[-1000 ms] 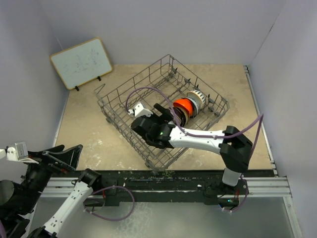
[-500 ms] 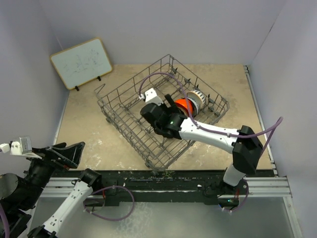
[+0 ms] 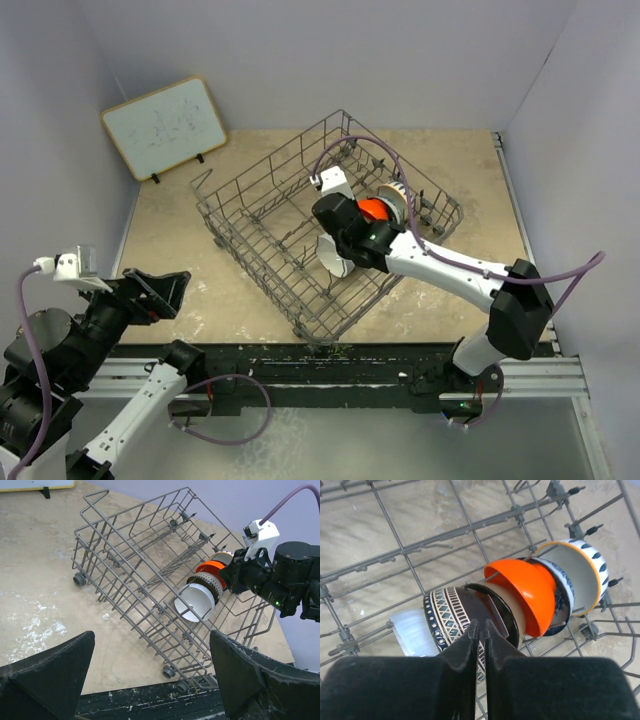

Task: Load the bowls into the dish rack
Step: Adjust the bowl in the dish rack.

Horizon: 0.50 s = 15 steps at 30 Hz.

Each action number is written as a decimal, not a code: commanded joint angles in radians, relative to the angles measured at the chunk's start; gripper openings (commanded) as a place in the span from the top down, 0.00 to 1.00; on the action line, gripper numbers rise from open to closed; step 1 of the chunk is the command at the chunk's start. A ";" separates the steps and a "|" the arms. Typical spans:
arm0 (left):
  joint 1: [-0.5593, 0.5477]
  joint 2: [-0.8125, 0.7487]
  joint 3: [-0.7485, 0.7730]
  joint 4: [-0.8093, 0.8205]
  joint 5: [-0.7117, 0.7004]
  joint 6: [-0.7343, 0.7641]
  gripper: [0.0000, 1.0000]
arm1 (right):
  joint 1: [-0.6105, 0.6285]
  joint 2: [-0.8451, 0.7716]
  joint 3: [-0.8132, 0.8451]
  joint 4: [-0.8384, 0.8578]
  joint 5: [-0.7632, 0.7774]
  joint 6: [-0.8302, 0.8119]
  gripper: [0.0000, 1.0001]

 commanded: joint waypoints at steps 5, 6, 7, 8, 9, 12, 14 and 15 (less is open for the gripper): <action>-0.004 0.041 -0.019 0.080 0.030 0.004 0.01 | -0.073 -0.018 -0.059 0.054 -0.088 0.021 0.98; -0.004 0.043 -0.019 0.081 0.030 0.004 0.01 | -0.075 -0.016 -0.065 0.060 -0.096 0.017 0.98; -0.004 0.044 -0.021 0.082 0.031 0.004 0.01 | -0.077 -0.014 -0.069 0.066 -0.105 0.013 0.98; -0.004 0.045 -0.023 0.084 0.030 0.004 0.01 | -0.078 -0.014 -0.075 0.066 -0.117 0.010 0.99; -0.004 0.047 -0.026 0.086 0.032 0.004 0.01 | -0.078 -0.016 -0.079 0.067 -0.128 0.007 0.99; -0.004 0.053 -0.033 0.090 0.035 0.006 0.01 | -0.079 -0.038 -0.088 0.108 -0.145 0.004 0.99; -0.004 0.054 -0.037 0.092 0.035 0.007 0.01 | -0.079 -0.051 -0.092 0.116 -0.151 -0.001 0.99; -0.004 0.054 -0.039 0.094 0.035 0.007 0.01 | -0.079 -0.052 -0.095 0.118 -0.154 -0.003 0.99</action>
